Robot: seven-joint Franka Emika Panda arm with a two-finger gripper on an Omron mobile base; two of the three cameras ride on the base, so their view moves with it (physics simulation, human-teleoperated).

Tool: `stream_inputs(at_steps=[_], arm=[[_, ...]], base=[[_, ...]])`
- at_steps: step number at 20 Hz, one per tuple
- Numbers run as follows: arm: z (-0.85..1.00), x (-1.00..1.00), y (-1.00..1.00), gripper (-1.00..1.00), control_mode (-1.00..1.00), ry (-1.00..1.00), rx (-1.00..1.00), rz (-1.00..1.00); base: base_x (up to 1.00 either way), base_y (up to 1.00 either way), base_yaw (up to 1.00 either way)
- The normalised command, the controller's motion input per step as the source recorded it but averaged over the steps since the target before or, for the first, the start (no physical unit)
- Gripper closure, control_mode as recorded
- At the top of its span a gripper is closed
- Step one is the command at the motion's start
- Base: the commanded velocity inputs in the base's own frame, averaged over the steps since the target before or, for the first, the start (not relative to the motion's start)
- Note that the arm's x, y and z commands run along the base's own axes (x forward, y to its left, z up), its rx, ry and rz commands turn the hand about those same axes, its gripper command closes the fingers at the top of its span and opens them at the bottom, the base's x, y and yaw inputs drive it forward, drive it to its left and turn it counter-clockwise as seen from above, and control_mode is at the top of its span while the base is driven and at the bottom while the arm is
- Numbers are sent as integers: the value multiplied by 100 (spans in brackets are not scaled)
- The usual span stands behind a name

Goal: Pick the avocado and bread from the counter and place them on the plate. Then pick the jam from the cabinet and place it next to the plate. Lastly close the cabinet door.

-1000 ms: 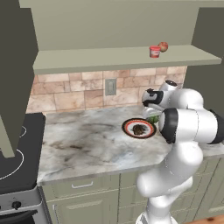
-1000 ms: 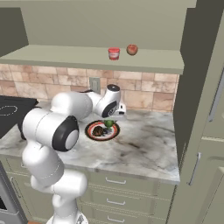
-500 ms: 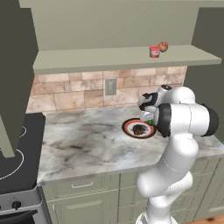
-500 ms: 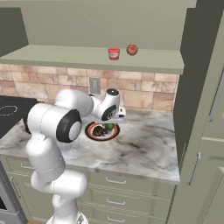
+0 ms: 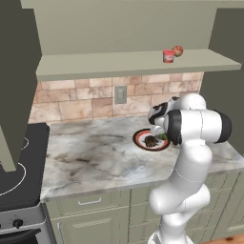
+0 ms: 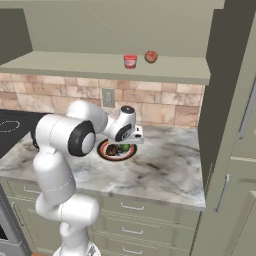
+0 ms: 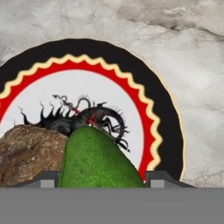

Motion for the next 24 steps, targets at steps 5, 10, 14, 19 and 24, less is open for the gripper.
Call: stream_inputs(at_steps=[5, 10, 14, 19, 24], arm=[[-16, 9, 3, 100, -100, 0, 0, 0], [-18, 10, 4, 100, -100, 0, 0, 0], [-16, 10, 3, 100, -100, 0, 0, 0], [-11, 7, 4, 100, -100, 0, 0, 0], [-8, 7, 6, -100, -100, 0, 0, 0]], base=[[0, 0, 0], [0, 0, 0], [0, 0, 0], [0, 0, 0], [0, 0, 0]])
